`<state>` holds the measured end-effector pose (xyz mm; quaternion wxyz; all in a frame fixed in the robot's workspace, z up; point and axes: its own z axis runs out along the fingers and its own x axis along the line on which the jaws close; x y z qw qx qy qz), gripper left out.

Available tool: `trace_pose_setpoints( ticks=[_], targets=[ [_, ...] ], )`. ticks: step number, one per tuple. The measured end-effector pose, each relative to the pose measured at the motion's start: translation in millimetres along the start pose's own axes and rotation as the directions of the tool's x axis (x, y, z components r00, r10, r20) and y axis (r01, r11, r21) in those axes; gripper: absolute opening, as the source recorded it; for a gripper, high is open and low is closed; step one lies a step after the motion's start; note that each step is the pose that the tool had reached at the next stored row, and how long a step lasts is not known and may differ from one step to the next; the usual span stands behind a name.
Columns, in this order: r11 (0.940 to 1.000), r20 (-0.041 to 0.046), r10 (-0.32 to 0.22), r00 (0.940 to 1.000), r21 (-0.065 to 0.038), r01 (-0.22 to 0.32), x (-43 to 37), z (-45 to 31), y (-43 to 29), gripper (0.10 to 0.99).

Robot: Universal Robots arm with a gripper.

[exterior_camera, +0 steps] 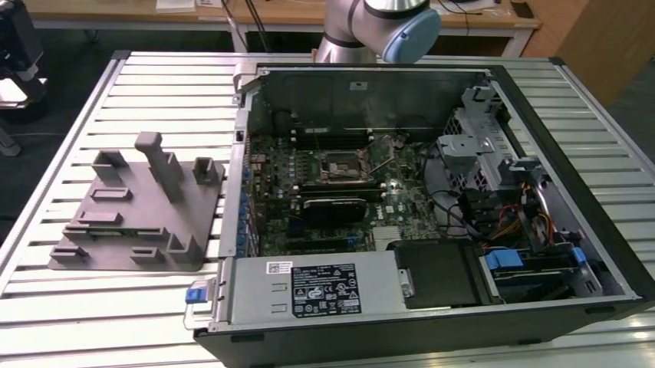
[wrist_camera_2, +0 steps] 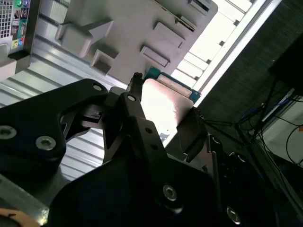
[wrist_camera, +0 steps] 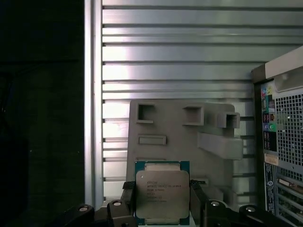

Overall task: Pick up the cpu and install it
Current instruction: 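Pick up the cpu and move it towards the insertion slot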

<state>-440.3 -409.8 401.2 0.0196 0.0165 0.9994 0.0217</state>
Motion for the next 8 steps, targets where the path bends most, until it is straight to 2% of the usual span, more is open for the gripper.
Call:
trace_pose_setpoints(
  ticks=[8],
  targets=[
    [1.0,0.0026,0.0,1.0,0.0,0.0,-0.5,-13.3,0.6,0.541]
  ],
)
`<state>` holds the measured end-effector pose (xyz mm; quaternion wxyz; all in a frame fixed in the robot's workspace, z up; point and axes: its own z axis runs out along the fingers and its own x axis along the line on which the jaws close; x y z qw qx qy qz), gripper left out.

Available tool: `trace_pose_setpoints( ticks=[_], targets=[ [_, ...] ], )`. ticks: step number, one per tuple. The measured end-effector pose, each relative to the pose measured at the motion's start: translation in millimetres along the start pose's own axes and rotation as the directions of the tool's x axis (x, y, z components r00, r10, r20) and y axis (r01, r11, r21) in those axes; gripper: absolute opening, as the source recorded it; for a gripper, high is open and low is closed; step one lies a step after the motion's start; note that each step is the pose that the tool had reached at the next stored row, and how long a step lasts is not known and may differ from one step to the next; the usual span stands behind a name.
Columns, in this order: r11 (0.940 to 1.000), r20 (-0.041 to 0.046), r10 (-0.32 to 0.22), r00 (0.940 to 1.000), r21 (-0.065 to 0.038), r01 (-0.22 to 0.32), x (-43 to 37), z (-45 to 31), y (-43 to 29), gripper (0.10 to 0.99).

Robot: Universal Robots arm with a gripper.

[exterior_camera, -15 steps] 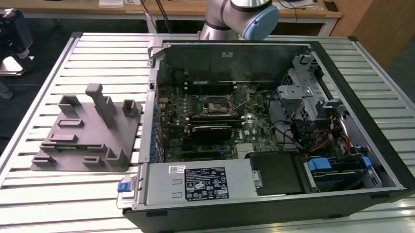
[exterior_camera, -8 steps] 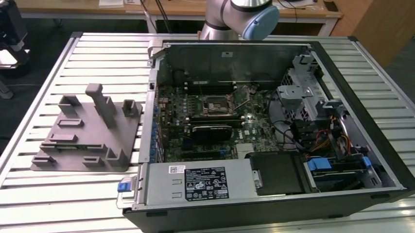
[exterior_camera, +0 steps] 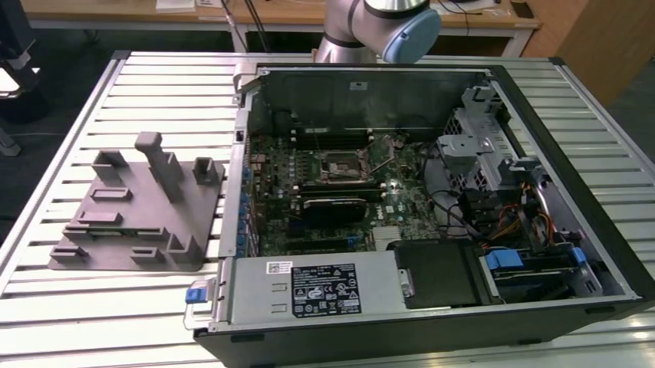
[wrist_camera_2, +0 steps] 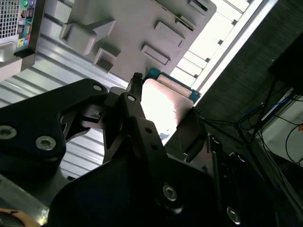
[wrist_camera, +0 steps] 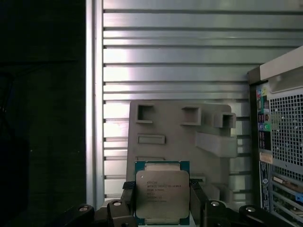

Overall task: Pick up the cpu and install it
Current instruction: 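Pick up the cpu and move it towards the insertion slot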

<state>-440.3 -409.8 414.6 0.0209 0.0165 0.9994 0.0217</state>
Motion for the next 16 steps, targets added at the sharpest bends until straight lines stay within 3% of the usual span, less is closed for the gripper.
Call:
trace_pose_setpoints(
  ticks=[12,16],
  targets=[
    [1.0,0.0039,0.0,1.0,0.0,0.0,-0.7,-17.3,0.8,0.541],
    [1.0,0.0042,0.0,1.0,0.0,0.0,-0.8,-18.2,0.9,0.541]
  ],
)
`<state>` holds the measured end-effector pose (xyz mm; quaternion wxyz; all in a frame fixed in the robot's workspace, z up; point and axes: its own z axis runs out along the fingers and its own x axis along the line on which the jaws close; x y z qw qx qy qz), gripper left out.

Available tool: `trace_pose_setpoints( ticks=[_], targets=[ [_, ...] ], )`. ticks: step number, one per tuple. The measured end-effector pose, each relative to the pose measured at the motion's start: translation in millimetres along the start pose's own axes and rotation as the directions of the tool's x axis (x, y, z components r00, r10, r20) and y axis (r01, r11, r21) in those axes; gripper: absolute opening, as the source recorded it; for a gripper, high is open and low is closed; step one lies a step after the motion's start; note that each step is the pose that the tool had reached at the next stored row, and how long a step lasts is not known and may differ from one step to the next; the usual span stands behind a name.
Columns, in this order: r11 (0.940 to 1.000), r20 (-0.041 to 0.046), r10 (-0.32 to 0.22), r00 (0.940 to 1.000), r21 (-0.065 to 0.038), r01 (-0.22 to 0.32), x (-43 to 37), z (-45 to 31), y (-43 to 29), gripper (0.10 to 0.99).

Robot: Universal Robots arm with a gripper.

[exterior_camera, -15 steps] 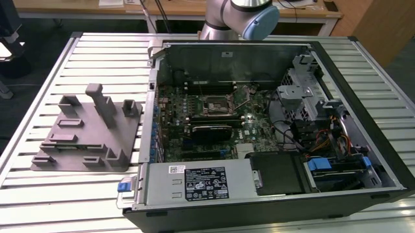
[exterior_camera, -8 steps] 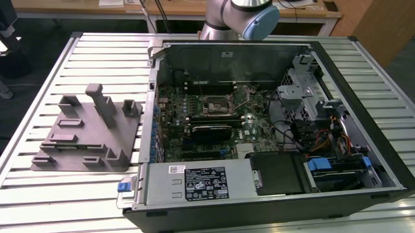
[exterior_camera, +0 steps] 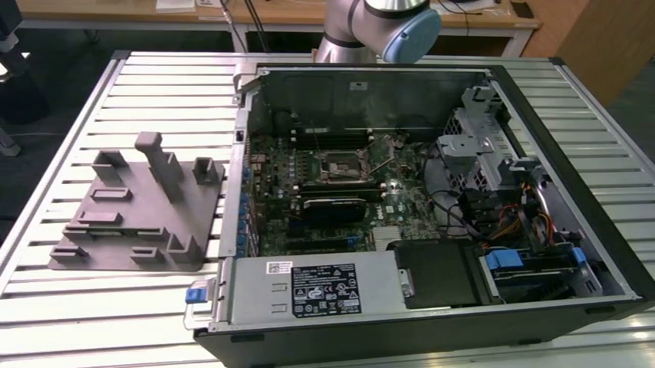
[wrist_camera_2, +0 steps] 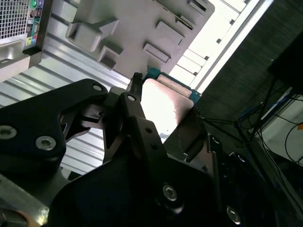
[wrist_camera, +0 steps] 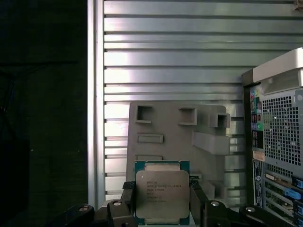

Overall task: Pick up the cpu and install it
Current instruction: 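Pick up the cpu and move it towards the insertion slot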

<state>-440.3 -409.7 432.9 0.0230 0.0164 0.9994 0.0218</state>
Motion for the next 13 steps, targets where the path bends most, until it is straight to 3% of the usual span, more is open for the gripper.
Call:
trace_pose_setpoints(
  ticks=[4,13],
  targets=[
    [1.0,-0.0003,0.0,1.0,0.0,0.0,-1.7,-0.1,0.1,0.541],
    [1.0,-0.0001,0.0,1.0,0.0,0.0,-18.4,0.8,0.6,0.541]
  ],
)
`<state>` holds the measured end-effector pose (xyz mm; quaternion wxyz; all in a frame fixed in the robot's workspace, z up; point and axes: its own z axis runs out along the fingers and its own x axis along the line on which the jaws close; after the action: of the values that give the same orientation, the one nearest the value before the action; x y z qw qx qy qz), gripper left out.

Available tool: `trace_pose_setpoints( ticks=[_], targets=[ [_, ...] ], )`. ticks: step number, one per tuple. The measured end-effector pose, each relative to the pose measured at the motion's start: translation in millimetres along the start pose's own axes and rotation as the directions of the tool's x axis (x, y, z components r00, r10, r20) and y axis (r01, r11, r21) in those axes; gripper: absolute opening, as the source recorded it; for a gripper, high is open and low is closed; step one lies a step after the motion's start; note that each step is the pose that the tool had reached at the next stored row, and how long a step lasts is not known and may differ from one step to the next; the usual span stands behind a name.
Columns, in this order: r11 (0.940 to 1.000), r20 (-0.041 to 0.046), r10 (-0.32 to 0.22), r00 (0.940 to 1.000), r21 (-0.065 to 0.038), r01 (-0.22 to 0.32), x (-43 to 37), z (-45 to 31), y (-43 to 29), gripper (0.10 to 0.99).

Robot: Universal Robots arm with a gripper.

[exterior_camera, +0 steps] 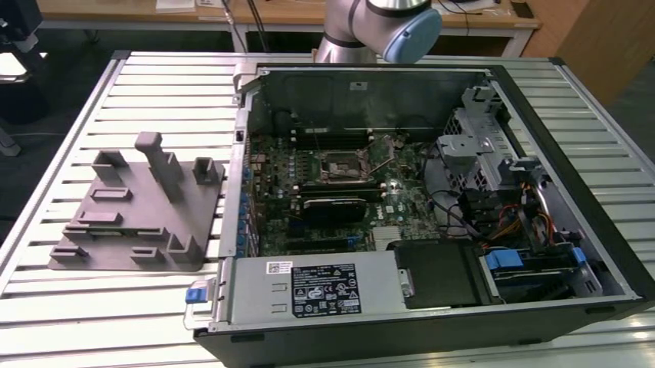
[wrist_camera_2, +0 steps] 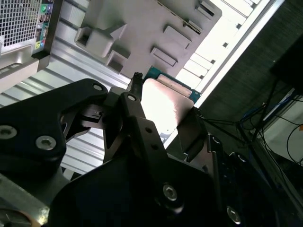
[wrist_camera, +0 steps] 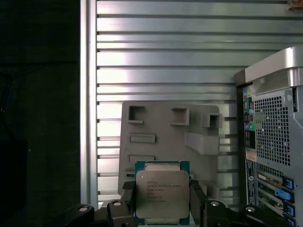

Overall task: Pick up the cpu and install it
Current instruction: 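Pick up the cpu and move it towards the insertion slot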

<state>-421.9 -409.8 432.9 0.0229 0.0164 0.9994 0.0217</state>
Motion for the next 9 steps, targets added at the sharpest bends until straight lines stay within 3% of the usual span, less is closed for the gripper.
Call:
trace_pose_setpoints(
  ticks=[9],
  targets=[
    [1.0,0.0,0.0,1.0,0.0,0.0,-16.5,0.8,0.6,0.541]
  ],
)
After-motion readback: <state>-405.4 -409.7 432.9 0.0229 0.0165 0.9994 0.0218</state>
